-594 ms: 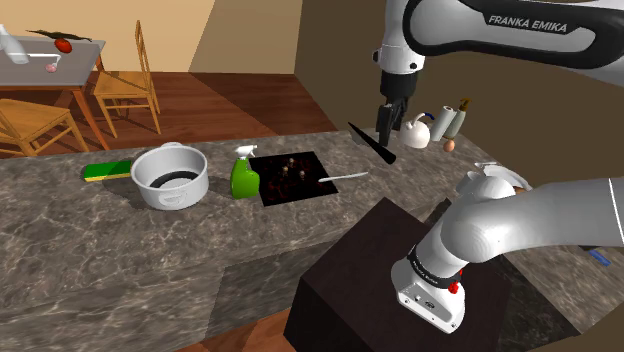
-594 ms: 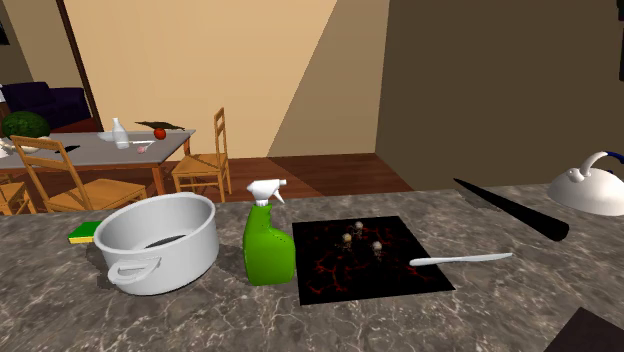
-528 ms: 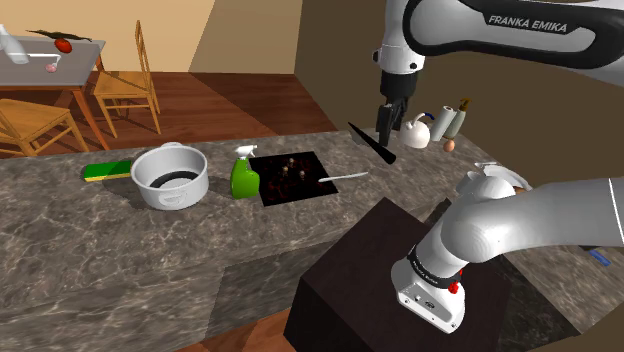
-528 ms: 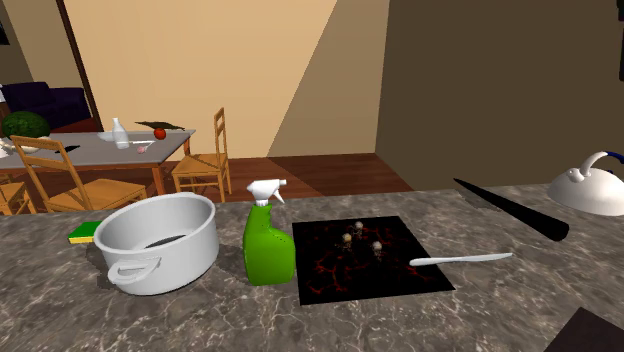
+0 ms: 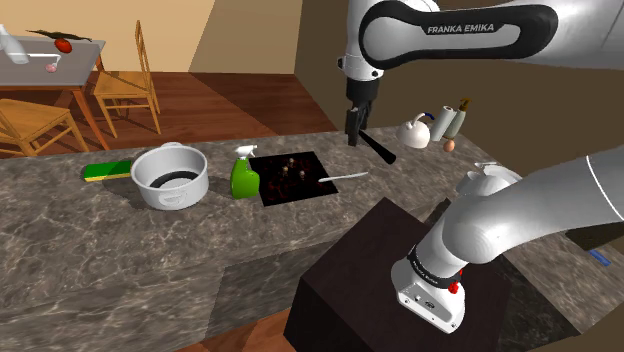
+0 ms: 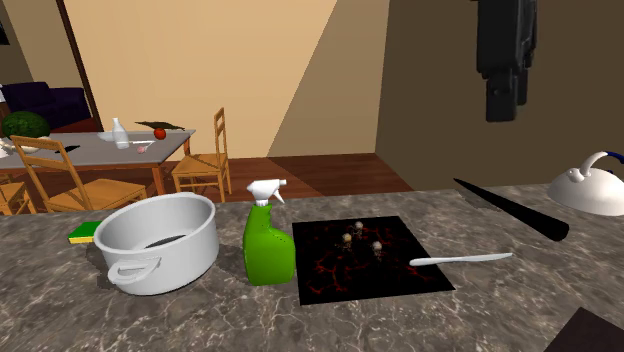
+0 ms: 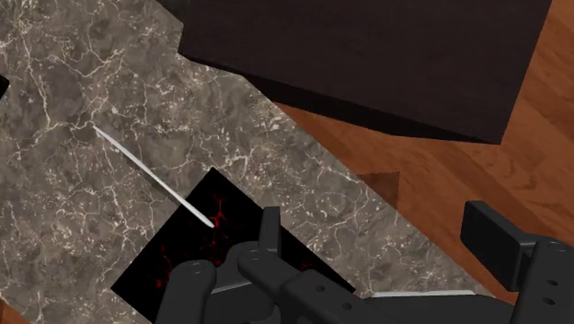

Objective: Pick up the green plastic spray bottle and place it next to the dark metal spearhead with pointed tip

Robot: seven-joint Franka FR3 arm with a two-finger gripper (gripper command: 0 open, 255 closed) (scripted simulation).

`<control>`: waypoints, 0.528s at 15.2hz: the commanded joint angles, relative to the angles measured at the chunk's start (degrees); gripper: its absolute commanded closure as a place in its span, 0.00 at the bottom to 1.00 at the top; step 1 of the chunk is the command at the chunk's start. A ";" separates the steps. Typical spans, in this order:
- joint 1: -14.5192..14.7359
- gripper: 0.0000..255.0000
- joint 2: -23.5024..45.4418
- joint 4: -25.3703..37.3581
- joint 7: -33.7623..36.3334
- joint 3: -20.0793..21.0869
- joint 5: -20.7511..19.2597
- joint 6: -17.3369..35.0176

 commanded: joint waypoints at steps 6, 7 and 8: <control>1.78 0.00 14.24 6.31 -5.26 0.43 -0.88 10.29; 2.04 0.00 16.22 7.44 -5.91 0.59 -0.98 11.45; 2.29 0.00 18.19 8.62 -6.56 0.76 -1.09 12.55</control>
